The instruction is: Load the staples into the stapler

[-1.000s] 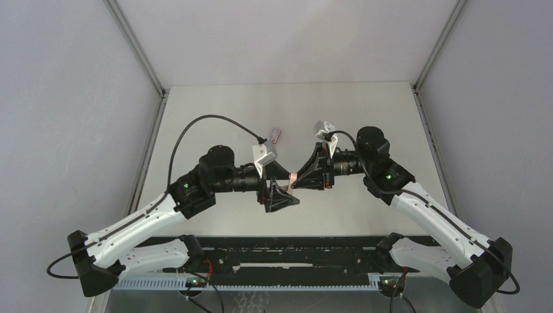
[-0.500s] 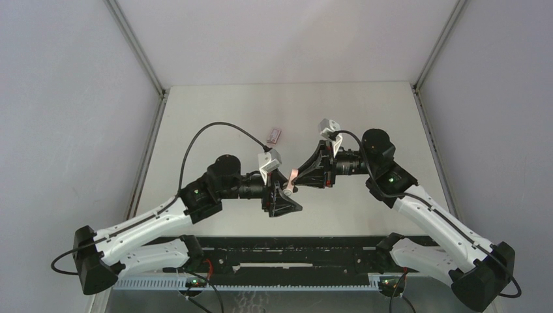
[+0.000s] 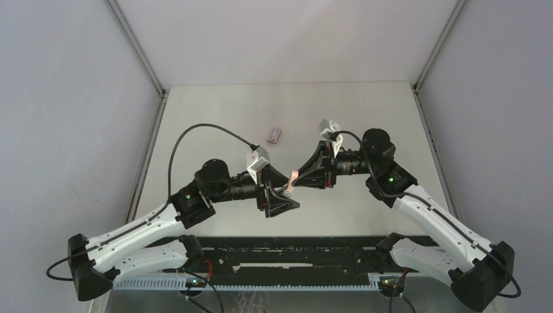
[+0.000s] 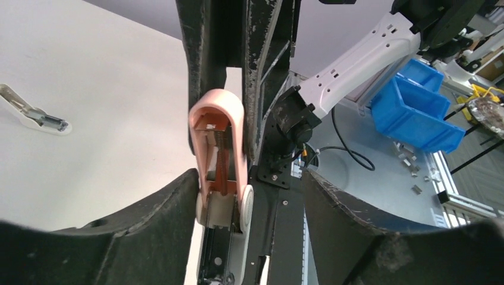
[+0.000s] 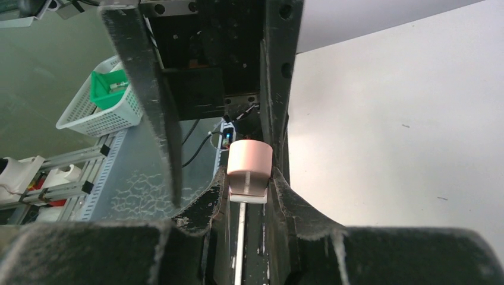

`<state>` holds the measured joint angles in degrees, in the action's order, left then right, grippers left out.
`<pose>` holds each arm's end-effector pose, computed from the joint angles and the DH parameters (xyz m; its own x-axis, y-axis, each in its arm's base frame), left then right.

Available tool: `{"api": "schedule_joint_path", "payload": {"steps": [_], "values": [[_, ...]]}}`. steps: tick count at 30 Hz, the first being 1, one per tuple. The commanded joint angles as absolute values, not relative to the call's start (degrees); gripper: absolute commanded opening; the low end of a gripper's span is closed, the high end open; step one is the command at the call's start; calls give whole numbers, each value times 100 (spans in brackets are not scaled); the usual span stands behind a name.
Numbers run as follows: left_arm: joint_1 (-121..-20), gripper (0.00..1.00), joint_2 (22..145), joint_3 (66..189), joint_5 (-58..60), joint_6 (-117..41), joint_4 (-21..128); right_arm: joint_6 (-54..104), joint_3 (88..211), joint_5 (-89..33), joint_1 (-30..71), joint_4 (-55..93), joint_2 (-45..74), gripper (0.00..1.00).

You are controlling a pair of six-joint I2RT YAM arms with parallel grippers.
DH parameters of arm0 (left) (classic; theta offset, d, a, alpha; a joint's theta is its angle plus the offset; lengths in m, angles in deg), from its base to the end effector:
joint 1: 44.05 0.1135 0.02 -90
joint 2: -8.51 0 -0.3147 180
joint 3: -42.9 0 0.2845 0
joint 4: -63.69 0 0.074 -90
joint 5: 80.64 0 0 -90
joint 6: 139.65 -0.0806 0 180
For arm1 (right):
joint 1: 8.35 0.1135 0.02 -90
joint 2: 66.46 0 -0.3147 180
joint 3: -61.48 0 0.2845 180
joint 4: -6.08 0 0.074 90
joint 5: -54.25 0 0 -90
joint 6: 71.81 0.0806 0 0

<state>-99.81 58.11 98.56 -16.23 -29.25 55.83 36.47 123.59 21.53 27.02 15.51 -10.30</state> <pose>0.1094 -0.2226 0.3786 -0.3611 -0.0281 -0.9321 0.9203 0.1502 -0.3611 0.1606 0.1972 0.3972 -0.3599 -0.0476 -0.9318 -0.9318 -0.0320 0.3616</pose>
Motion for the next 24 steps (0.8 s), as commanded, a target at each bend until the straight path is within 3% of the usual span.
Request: {"api": "schedule_joint_path", "payload": {"steps": [1,10,15,19,22,24], "values": [[-10005,60,5749,9927,-1573,-2934,5706,3708,12373,2362,2702,1326,-1050,0],[-10010,55,6059,10055,-2013,-2838,5635,3789,12371,2561,2700,1210,-1055,0],[-10005,36,6052,10050,-1982,-2864,5626,3728,12373,2570,2706,1298,-1073,0],[-10005,12,6135,10023,-1889,-2898,5609,3658,12367,2338,2670,1420,-1101,2],[-10004,0,6374,9998,-1494,-2970,5554,3589,12363,1669,2523,1683,-1264,46],[-10005,0,6693,10022,-935,-3042,5518,3592,12299,1052,2352,1837,-1455,61]]}}
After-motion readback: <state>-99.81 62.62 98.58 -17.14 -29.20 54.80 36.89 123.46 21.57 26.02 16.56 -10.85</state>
